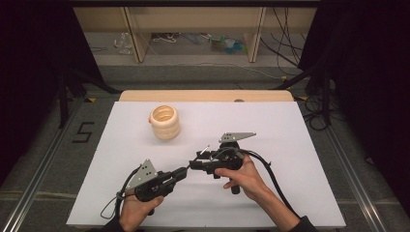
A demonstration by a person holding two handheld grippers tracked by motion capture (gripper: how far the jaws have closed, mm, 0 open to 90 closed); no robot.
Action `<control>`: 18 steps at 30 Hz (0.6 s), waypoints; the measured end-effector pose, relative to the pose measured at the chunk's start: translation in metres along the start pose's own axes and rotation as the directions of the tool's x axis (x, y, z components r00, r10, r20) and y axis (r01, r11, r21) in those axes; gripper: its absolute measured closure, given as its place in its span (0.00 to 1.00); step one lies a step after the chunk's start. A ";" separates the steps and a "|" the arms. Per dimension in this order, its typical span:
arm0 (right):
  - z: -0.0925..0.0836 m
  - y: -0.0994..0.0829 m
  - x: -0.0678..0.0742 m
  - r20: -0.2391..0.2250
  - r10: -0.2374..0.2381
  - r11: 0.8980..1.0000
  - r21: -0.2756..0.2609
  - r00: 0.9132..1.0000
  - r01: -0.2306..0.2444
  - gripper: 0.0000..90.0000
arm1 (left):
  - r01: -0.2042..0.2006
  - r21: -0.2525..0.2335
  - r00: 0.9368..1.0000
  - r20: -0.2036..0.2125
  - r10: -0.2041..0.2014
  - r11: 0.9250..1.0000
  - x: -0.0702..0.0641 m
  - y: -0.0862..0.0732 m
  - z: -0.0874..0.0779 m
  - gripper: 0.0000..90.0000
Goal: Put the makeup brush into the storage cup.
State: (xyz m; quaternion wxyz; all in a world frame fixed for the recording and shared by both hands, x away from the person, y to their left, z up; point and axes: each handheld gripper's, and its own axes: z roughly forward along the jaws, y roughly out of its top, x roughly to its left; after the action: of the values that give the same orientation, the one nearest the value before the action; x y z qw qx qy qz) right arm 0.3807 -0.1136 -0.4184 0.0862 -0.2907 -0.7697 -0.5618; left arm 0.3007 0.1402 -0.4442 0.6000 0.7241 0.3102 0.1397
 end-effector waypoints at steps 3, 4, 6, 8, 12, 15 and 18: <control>0.001 0.000 0.000 -0.005 0.004 1.000 -0.006 1.000 -0.005 0.51 | 0.013 -0.001 1.000 -0.003 -0.013 1.000 -0.001 0.000 -0.001 0.94; 0.001 0.000 0.000 -0.009 0.008 1.000 -0.010 1.000 -0.008 0.51 | 0.014 -0.003 1.000 -0.002 -0.014 1.000 -0.002 0.000 -0.001 0.94; 0.001 0.000 0.001 -0.015 0.016 1.000 -0.013 1.000 -0.016 0.52 | 0.015 -0.002 1.000 0.000 -0.015 1.000 -0.002 0.000 0.000 0.94; 0.001 0.000 0.001 -0.020 0.019 1.000 -0.016 1.000 -0.019 0.53 | 0.016 -0.004 1.000 0.001 -0.016 1.000 -0.003 0.000 0.000 0.94; 0.001 0.000 0.001 -0.033 0.017 1.000 -0.022 0.999 -0.018 0.57 | 0.001 -0.007 1.000 0.005 -0.001 1.000 -0.002 0.001 -0.001 0.94; 0.001 0.000 0.001 -0.034 0.020 1.000 -0.023 0.999 -0.020 0.58 | 0.001 -0.010 1.000 0.008 -0.001 1.000 -0.003 0.001 0.000 0.94; 0.000 0.000 0.001 -0.038 0.018 1.000 -0.025 0.999 -0.019 0.60 | -0.008 -0.013 1.000 0.013 0.009 1.000 -0.003 0.001 -0.001 0.94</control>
State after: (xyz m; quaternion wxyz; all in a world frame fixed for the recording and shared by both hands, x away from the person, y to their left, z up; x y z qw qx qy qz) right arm 0.3799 -0.1127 -0.4178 0.1025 -0.2882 -0.7581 -0.5760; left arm 0.2984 0.1390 -0.4422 0.6059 0.7225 0.3022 0.1394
